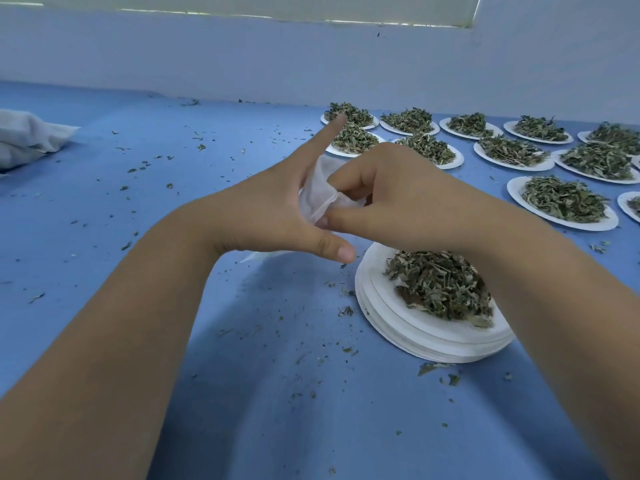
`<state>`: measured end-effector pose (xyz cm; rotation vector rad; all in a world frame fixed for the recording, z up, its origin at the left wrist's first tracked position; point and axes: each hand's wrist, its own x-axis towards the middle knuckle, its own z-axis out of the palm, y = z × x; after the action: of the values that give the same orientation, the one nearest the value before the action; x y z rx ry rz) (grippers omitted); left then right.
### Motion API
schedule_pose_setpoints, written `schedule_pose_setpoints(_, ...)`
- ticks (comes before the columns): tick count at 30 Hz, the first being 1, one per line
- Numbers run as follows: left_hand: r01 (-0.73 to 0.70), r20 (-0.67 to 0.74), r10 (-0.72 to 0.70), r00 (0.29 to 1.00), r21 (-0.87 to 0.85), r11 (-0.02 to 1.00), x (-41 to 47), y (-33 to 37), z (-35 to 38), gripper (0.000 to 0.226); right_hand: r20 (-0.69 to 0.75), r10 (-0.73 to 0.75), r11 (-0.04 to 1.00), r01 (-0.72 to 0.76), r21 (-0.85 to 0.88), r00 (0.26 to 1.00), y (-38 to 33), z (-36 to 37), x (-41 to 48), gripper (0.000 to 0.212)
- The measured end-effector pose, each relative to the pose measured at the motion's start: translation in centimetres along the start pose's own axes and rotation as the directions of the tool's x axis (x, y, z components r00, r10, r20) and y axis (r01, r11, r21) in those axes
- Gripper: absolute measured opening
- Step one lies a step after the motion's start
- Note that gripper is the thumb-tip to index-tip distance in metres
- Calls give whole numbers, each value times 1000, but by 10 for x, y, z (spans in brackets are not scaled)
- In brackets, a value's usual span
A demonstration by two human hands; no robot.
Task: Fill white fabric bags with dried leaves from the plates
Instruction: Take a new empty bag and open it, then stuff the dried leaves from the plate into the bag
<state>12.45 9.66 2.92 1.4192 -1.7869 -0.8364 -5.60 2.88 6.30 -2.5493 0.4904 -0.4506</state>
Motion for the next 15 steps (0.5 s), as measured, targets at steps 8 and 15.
schedule_pose_setpoints(8, 14, -39, -12, 999, 55, 998, 12, -9, 9, 67, 49, -23, 995, 28, -97, 999, 4, -5, -6, 22)
schedule_pose_setpoints(15, 137, -328, -30, 944, 307, 942, 2, -6, 18, 51, -180, 32, 988, -58, -140, 983, 25, -26, -54, 24)
